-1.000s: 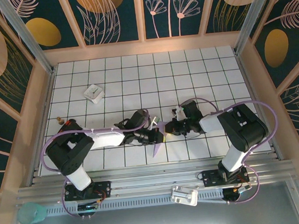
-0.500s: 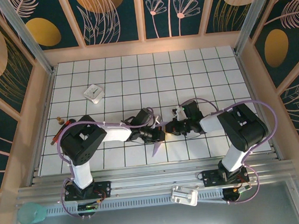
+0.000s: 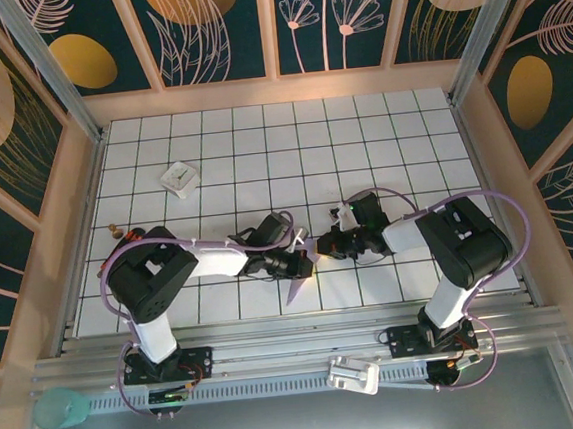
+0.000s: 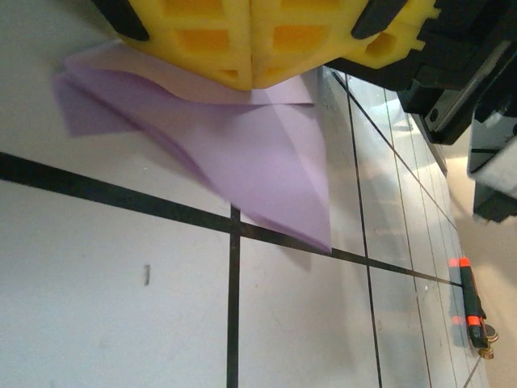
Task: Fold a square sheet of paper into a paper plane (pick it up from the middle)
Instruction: Fold the wing for the fifth time at the center of the table.
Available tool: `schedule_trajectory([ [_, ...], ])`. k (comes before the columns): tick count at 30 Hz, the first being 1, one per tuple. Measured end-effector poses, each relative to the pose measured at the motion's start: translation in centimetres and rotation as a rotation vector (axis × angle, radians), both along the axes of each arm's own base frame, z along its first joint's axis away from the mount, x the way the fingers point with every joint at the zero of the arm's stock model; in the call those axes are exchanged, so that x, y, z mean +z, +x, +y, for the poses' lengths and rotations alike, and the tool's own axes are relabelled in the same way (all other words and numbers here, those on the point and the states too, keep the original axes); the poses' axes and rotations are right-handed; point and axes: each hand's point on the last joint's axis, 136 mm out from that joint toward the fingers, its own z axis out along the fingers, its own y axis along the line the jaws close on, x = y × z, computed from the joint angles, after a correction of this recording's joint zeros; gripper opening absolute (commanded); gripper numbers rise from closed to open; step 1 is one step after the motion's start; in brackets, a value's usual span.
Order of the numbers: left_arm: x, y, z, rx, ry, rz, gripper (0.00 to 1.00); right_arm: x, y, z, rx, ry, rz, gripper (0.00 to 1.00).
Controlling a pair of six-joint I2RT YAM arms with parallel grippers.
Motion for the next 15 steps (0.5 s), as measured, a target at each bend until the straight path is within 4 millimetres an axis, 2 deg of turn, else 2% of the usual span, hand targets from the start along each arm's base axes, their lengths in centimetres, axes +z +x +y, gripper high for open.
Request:
schedule_trajectory([
  [6,0.0,-1.2,0.8,-0.014,0.001,0.016,0.0,0.0,0.0,0.0,0.003,-0.001,0.015,0.06],
  [15,0.0,-1.2,0.6,0.001,-0.006,0.037,0.0,0.5,0.5,-0.6,-0.01,-0.03,0.001,0.1],
])
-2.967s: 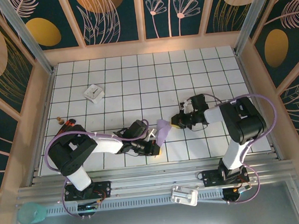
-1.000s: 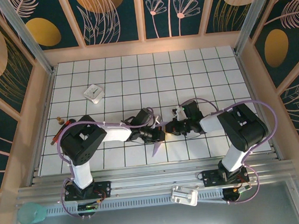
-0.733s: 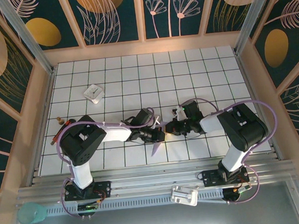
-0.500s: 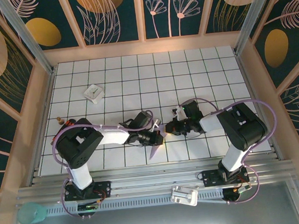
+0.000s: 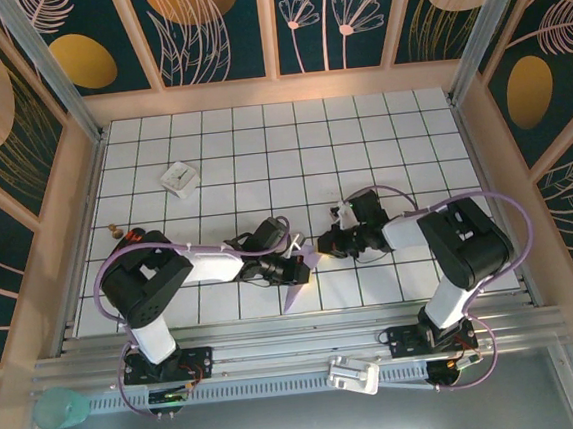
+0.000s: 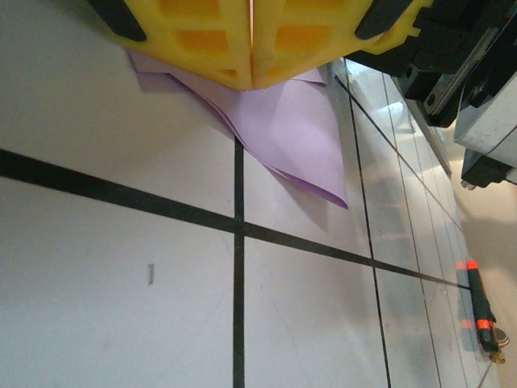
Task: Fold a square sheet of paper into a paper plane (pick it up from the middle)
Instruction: Fold the wing for the fifth time at the center of the table.
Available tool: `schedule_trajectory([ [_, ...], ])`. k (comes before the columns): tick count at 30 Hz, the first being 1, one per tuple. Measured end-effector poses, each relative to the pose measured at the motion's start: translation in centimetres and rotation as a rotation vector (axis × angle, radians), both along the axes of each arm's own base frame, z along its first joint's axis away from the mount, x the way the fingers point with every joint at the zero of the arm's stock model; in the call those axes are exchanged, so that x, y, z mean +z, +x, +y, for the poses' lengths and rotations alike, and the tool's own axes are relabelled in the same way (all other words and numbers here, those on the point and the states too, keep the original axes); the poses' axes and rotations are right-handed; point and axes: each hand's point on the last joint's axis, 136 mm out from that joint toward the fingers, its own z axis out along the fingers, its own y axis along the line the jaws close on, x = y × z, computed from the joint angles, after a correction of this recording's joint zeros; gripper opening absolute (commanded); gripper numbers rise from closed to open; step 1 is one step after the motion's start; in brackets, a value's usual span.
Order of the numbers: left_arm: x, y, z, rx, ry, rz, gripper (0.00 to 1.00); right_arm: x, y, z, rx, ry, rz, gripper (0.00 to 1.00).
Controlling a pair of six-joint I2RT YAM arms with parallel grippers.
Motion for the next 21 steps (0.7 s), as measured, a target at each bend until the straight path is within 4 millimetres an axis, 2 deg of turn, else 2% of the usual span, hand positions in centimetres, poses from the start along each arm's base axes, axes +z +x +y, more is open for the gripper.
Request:
schedule_trajectory([
  [4,0.0,0.2,-0.6,-0.007,-0.012,0.012,0.0,2.0,1.4,-1.2,-0.053,0.009,-0.056,0.11],
  [8,0.1,0.9,-1.4,-0.013,-0.021,0.013,0.0,3.5,1.7,-1.0,-0.057,0.029,-0.097,0.1],
  [14,0.1,1.4,-1.8,-0.012,-0.027,0.02,0.0,3.0,0.8,0.3,-0.036,0.039,-0.065,0.09],
  [21,0.1,1.8,-2.1,-0.012,-0.034,0.025,0.0,0.9,-0.2,0.9,-0.033,0.028,0.0,0.08],
])
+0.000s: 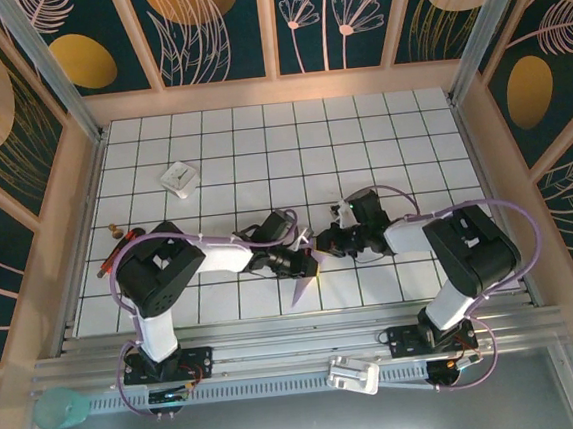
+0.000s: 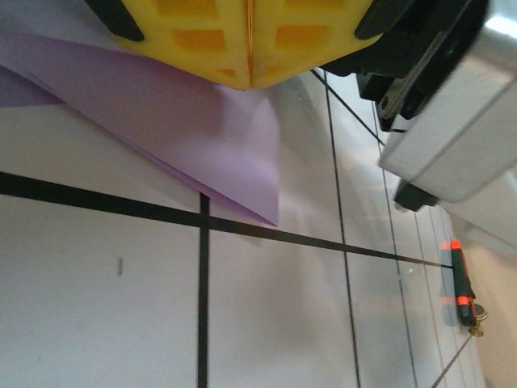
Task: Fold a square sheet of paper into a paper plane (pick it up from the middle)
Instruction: Fold the wing for the fifth time at the center of the table.
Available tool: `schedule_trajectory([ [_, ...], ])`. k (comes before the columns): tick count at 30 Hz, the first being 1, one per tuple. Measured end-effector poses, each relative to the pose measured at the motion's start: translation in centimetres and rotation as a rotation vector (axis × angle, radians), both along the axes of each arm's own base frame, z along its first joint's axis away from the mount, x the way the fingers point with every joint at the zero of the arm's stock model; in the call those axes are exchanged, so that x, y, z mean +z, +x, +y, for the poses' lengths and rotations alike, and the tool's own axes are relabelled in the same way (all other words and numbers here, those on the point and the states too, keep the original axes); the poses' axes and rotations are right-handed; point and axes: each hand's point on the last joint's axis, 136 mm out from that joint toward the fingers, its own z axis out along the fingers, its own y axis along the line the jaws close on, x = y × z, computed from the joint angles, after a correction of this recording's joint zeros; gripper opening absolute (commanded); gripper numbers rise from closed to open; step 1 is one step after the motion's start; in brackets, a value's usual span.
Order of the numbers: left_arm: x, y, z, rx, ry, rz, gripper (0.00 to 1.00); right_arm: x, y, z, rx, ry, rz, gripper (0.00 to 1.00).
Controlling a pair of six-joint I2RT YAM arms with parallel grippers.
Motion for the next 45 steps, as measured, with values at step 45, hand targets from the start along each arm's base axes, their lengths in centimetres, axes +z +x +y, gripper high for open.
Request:
schedule_trajectory([
  [45,-0.1,-2.9,3.0,-0.06,0.032,-0.049,0.0,-1.6,0.8,-0.5,-0.011,-0.018,0.059,0.0],
])
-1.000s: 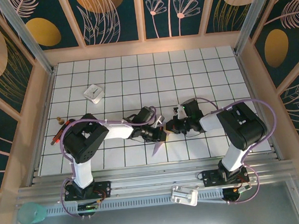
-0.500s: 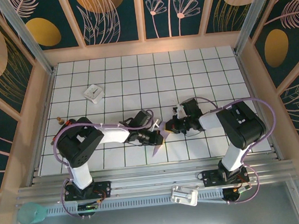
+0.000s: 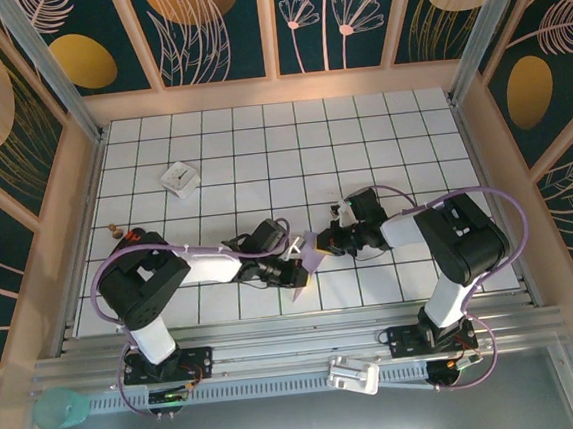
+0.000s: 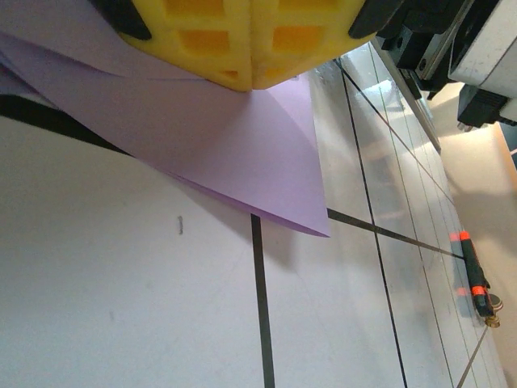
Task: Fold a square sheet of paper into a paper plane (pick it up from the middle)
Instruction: Fold the wing for the fifth time at the center of the table.
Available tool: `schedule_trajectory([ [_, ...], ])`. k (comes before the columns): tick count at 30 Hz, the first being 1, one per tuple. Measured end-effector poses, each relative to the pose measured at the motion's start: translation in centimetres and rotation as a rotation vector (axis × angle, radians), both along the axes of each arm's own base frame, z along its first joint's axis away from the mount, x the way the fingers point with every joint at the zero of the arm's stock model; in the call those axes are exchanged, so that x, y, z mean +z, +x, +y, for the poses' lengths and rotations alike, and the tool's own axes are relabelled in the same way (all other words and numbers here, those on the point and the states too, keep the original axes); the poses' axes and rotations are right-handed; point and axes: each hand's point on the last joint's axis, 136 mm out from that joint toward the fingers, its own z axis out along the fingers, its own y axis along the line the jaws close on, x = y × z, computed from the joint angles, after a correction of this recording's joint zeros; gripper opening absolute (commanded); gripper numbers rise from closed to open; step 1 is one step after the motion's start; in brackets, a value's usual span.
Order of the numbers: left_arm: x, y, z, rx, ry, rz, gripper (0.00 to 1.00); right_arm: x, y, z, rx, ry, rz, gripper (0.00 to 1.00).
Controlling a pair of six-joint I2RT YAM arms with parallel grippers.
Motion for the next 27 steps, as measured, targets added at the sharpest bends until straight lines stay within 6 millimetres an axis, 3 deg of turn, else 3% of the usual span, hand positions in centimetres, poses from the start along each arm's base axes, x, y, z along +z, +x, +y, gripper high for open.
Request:
schedule_trajectory([
  [10,0.0,-1.9,1.5,-0.023,-0.004,0.023,0.0,0.0,0.0,0.1,0.007,-0.004,0.006,0.0],
  [16,0.0,-3.6,2.7,-0.084,0.029,0.042,0.15,0.0,0.1,0.1,0.019,-0.012,0.008,0.0],
  [21,1.0,-4.2,3.6,-0.121,0.067,0.045,0.26,0.3,0.5,0.3,0.045,-0.029,-0.01,0.07],
  [24,3.1,-2.6,3.8,-0.08,0.028,0.0,0.31,0.6,1.3,0.2,0.059,-0.057,-0.044,0.12],
  [27,5.9,0.7,3.6,0.022,-0.05,-0.081,0.36,1.8,1.9,0.0,0.072,-0.075,-0.089,0.17],
])
